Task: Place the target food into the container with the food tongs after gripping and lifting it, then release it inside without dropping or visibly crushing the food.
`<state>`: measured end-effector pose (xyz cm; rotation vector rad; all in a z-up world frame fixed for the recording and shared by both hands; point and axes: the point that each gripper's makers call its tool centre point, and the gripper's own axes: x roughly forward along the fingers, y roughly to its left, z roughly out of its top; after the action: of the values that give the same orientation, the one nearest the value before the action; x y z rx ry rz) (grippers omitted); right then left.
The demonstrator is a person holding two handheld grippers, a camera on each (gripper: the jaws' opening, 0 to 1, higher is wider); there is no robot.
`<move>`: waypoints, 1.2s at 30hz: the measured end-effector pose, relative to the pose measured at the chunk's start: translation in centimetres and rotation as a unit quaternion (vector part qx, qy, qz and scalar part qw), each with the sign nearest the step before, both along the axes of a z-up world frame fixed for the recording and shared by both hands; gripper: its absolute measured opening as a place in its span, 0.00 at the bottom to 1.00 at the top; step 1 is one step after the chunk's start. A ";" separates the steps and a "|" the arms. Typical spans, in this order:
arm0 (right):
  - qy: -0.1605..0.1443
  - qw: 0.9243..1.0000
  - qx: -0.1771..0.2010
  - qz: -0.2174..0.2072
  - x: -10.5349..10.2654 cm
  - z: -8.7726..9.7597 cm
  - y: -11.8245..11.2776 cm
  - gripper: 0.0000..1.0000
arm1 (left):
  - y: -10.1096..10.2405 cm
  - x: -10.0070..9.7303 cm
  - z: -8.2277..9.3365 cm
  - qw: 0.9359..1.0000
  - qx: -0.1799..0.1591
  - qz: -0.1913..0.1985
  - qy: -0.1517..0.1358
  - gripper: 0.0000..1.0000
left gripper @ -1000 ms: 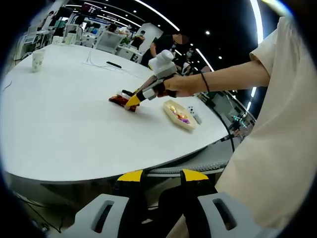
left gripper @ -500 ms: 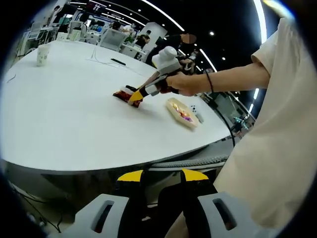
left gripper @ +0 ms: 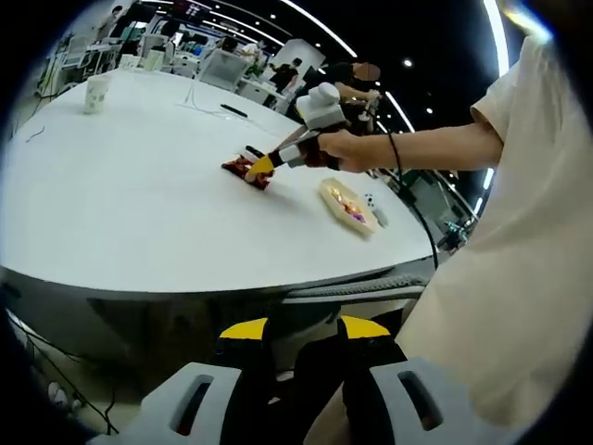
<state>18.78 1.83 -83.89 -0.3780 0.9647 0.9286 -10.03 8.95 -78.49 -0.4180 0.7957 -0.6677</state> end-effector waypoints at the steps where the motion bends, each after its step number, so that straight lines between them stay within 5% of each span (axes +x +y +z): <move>1: 0.001 1.000 0.003 -0.003 0.2 0.1 0.1 0.20 | 0.0 0.1 0.1 1.000 0.000 0.001 -0.002 0.27; 14: 0.001 1.000 0.005 -0.014 1.6 0.2 -1.1 0.21 | 0.9 0.3 0.3 1.000 0.000 0.010 -0.010 0.27; 36: 0.010 0.997 0.050 -0.053 0.5 4.0 -0.8 0.21 | 0.4 0.7 0.8 1.000 -0.002 0.007 -0.024 0.27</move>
<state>19.26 1.03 -79.84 -0.2310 0.9444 0.8823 -9.35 9.32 -77.73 -0.4090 0.7451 -0.6646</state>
